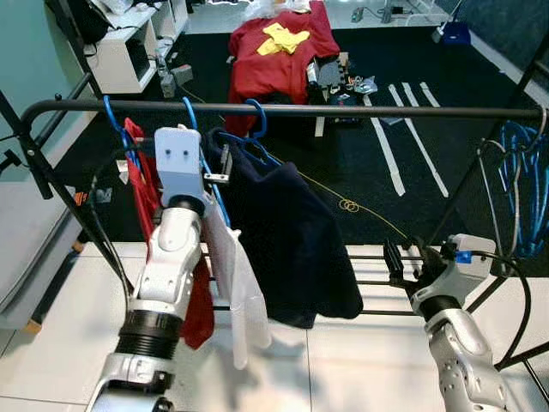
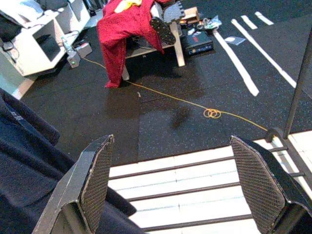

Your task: Hang hanger

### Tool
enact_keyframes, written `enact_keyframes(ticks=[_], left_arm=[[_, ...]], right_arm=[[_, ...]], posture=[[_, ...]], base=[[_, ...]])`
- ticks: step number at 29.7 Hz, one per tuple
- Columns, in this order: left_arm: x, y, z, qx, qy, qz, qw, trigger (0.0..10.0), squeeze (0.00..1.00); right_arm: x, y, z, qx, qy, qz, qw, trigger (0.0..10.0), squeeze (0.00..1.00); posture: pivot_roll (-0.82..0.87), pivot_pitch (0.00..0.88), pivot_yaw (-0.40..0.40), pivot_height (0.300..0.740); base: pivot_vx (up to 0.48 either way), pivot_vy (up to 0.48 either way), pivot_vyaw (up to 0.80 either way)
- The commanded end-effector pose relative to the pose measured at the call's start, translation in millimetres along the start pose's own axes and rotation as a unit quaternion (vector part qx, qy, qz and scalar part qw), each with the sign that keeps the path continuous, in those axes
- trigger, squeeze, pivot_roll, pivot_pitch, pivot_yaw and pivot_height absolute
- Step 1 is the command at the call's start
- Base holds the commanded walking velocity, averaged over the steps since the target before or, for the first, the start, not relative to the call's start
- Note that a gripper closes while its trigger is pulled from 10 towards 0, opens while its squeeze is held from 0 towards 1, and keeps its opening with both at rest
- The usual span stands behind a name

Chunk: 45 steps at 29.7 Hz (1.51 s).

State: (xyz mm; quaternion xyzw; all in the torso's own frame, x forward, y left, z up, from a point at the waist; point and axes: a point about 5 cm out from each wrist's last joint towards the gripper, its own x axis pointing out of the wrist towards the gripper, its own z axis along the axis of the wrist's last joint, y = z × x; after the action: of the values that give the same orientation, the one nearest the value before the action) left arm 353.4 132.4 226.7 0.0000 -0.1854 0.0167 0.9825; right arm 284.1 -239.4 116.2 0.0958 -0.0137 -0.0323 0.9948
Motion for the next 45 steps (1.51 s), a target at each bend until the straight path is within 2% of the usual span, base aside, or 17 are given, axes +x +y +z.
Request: enact_keyframes(ticks=[1, 6, 12, 18, 20, 24, 26, 27, 28, 33, 34, 39, 40, 41, 42, 44, 45], left_arm=[[-1.5, 6.9, -11, 0.016, 0.02, 0.002, 1.0, 10.0, 0.0], [-3.7, -1.1, -39, 0.044, 0.075, -0.018, 0.996, 10.0, 0.0], [-2.9, -8.4, -47, 0.056, 0.095, -0.026, 0.994, 10.0, 0.0], [9.2, -15.6, -43, 0.076, 0.095, -0.018, 0.992, 10.0, 0.0], [21.9, -9.1, -34, 0.09, 0.085, 0.007, 0.992, 10.0, 0.0], [31.2, 4.8, -28, 0.1, 0.081, 0.032, 0.991, 10.0, 0.0], [31.2, 4.8, -28, 0.1, 0.081, 0.032, 0.991, 10.0, 0.0], [34.3, 10.2, -27, 0.104, 0.082, 0.041, 0.99, 8.7, 0.0], [36.2, 17.5, -27, 0.112, 0.089, 0.049, 0.989, 2.1, 0.0], [37.0, 22.1, -28, 0.116, 0.093, 0.053, 0.987, 2.1, 0.0], [36.8, 26.5, -31, 0.122, 0.101, 0.056, 0.986, 0.0, 0.0], [32.7, 29.2, -43, 0.133, 0.133, 0.045, 0.981, 0.2, 0.0], [31.7, 26.8, -46, 0.134, 0.14, 0.039, 0.98, 0.4, 0.0], [31.0, 22.4, -49, 0.132, 0.146, 0.029, 0.98, 1.1, 0.0], [31.0, 22.4, -49, 0.132, 0.146, 0.029, 0.98, 1.1, 0.0], [30.8, 12.2, -52, 0.121, 0.153, 0.002, 0.981, 2.7, 0.0], [31.4, 5.0, -52, 0.11, 0.151, -0.023, 0.982, 4.5, 0.0]], right_arm=[[-2.8, 1.5, -1, 0.004, -0.002, 0.0, 1.0, 10.0, 0.0], [-4.5, 3.1, -1, 0.005, -0.004, -0.002, 1.0, 10.0, 0.0], [-5.0, 3.4, -2, 0.006, -0.005, -0.004, 1.0, 10.0, 0.0], [-5.1, 3.7, -2, 0.007, -0.005, -0.005, 1.0, 10.0, 0.0], [-4.5, 4.3, -3, 0.007, -0.005, -0.006, 1.0, 10.0, 0.0], [-4.0, 4.5, -3, 0.008, -0.005, -0.006, 1.0, 10.0, 0.0], [-4.0, 4.5, -3, 0.008, -0.005, -0.006, 1.0, 10.0, 0.0], [-4.0, 4.6, -3, 0.009, -0.005, -0.007, 1.0, 10.0, 0.0], [-4.1, 4.9, -3, 0.009, -0.005, -0.007, 1.0, 10.0, 0.0], [-4.2, 5.0, -3, 0.009, -0.005, -0.007, 1.0, 10.0, 0.0], [-4.4, 5.3, -3, 0.01, -0.006, -0.008, 1.0, 10.0, 0.0], [-4.6, 5.3, -3, 0.011, -0.006, -0.009, 1.0, 10.0, 0.0], [-4.6, 5.2, -3, 0.01, -0.006, -0.009, 1.0, 10.0, 0.0], [-4.4, 5.0, -3, 0.01, -0.006, -0.009, 1.0, 10.0, 0.0], [-4.4, 5.0, -3, 0.01, -0.006, -0.009, 1.0, 10.0, 0.0], [-3.9, 5.0, -4, 0.01, -0.006, -0.01, 1.0, 10.0, 0.0], [-3.8, 5.0, -4, 0.01, -0.006, -0.01, 1.0, 10.0, 0.0]], posture=[[-0.11, 0.15, 0.075, 0.74], [-0.12, 0.156, 0.088, 0.74], [-0.12, 0.156, 0.09, 0.74], [-0.12, 0.151, 0.097, 0.74], [-0.12, 0.15, 0.099, 0.74], [-0.12, 0.15, 0.1, 0.74], [-0.12, 0.15, 0.1, 0.74], [-0.12, 0.15, 0.1, 0.74], [-0.11, 0.148, 0.104, 0.74], [-0.11, 0.148, 0.104, 0.74], [-0.11, 0.147, 0.104, 0.74], [-0.11, 0.146, 0.104, 0.74], [-0.11, 0.146, 0.104, 0.74], [-0.11, 0.14, 0.106, 0.74], [-0.11, 0.14, 0.106, 0.74], [-0.12, 0.138, 0.107, 0.74], [-0.12, 0.138, 0.107, 0.74]], base=[[0.0, 0.0, 0.0], [0.0, 0.0, 0.0], [0.0, 0.0, 0.0], [0.0, 0.0, 0.0], [0.0, 0.0, 0.0], [0.0, 0.0, 0.0], [0.0, 0.0, 0.0], [0.0, 0.0, 0.0], [0.0, 0.0, 0.0], [0.0, 0.0, 0.0], [0.0, 0.0, 0.0], [0.0, 0.0, 0.0], [0.0, 0.0, 0.0], [0.0, 0.0, 0.0], [0.0, 0.0, 0.0], [0.0, 0.0, 0.0], [0.0, 0.0, 0.0]])
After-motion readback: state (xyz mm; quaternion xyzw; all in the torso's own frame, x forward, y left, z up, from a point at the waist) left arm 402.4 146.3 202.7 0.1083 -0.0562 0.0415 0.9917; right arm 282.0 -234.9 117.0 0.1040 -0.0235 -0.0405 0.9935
